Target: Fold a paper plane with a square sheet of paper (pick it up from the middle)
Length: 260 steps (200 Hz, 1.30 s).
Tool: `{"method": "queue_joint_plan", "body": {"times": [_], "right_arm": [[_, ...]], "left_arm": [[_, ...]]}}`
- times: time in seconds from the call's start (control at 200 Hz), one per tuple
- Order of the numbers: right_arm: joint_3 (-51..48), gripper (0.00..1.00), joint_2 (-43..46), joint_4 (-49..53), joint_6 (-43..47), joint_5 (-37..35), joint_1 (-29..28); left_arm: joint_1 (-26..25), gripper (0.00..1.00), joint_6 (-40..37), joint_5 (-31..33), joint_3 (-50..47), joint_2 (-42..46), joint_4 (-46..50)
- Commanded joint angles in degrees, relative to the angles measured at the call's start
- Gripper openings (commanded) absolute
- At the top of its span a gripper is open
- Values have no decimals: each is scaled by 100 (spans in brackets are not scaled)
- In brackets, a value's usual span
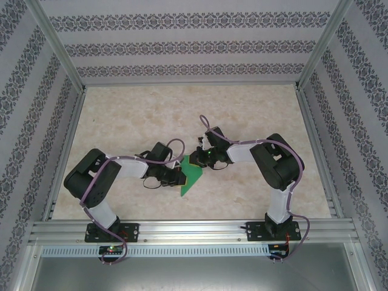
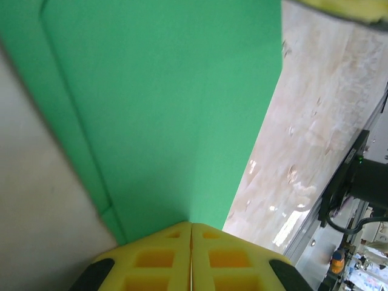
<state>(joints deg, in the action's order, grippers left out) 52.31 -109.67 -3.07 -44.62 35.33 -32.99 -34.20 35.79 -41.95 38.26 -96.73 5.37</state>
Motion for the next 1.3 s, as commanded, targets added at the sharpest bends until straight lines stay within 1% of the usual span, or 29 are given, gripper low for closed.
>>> {"method": "queue_joint_plan", "body": {"times": [0.0, 0.125, 0.24, 0.375, 0.505, 0.654, 0.714, 0.824, 0.884, 1.034, 1.154, 1.239, 1.294], "right_arm": [[-187, 11, -283, 364, 199, -563, 17], [-199, 11, -266, 371, 199, -562, 21], [-217, 11, -245, 377, 208, -580, 13], [-213, 11, -257, 391, 215, -593, 12], [-207, 11, -266, 401, 219, -583, 13], [-216, 11, -231, 403, 217, -573, 13], [-217, 11, -232, 397, 217, -571, 4], [-229, 11, -231, 394, 208, -580, -22], [-227, 11, -231, 392, 210, -580, -15], [-224, 11, -235, 393, 199, -580, -31], [-231, 11, -238, 403, 210, -587, -28], [-233, 11, -239, 415, 219, -601, -27], [-243, 11, -231, 435, 226, -615, -32]], "left_arm": [[-94, 11, -271, -66, -181, 64, 929], [-229, 13, -266, -145, -247, 53, 909], [-323, 13, -345, 20, -317, 25, 1146], [-394, 13, -411, 25, -411, 78, 1195], [-430, 13, -468, 122, -390, 408, 1347], [-430, 14, -306, 281, -175, 895, 1375], [-432, 14, -187, 368, -68, 1024, 1302], [-430, 15, 175, 294, -90, 1205, 721], [-430, 16, 299, 238, -93, 1177, 482], [-472, 18, 335, 164, -39, 789, 281], [-698, 20, 363, -24, -36, 416, 81], [-896, 17, 229, 206, -19, 242, 447], [-936, 15, 234, 398, -167, 182, 687]]}}
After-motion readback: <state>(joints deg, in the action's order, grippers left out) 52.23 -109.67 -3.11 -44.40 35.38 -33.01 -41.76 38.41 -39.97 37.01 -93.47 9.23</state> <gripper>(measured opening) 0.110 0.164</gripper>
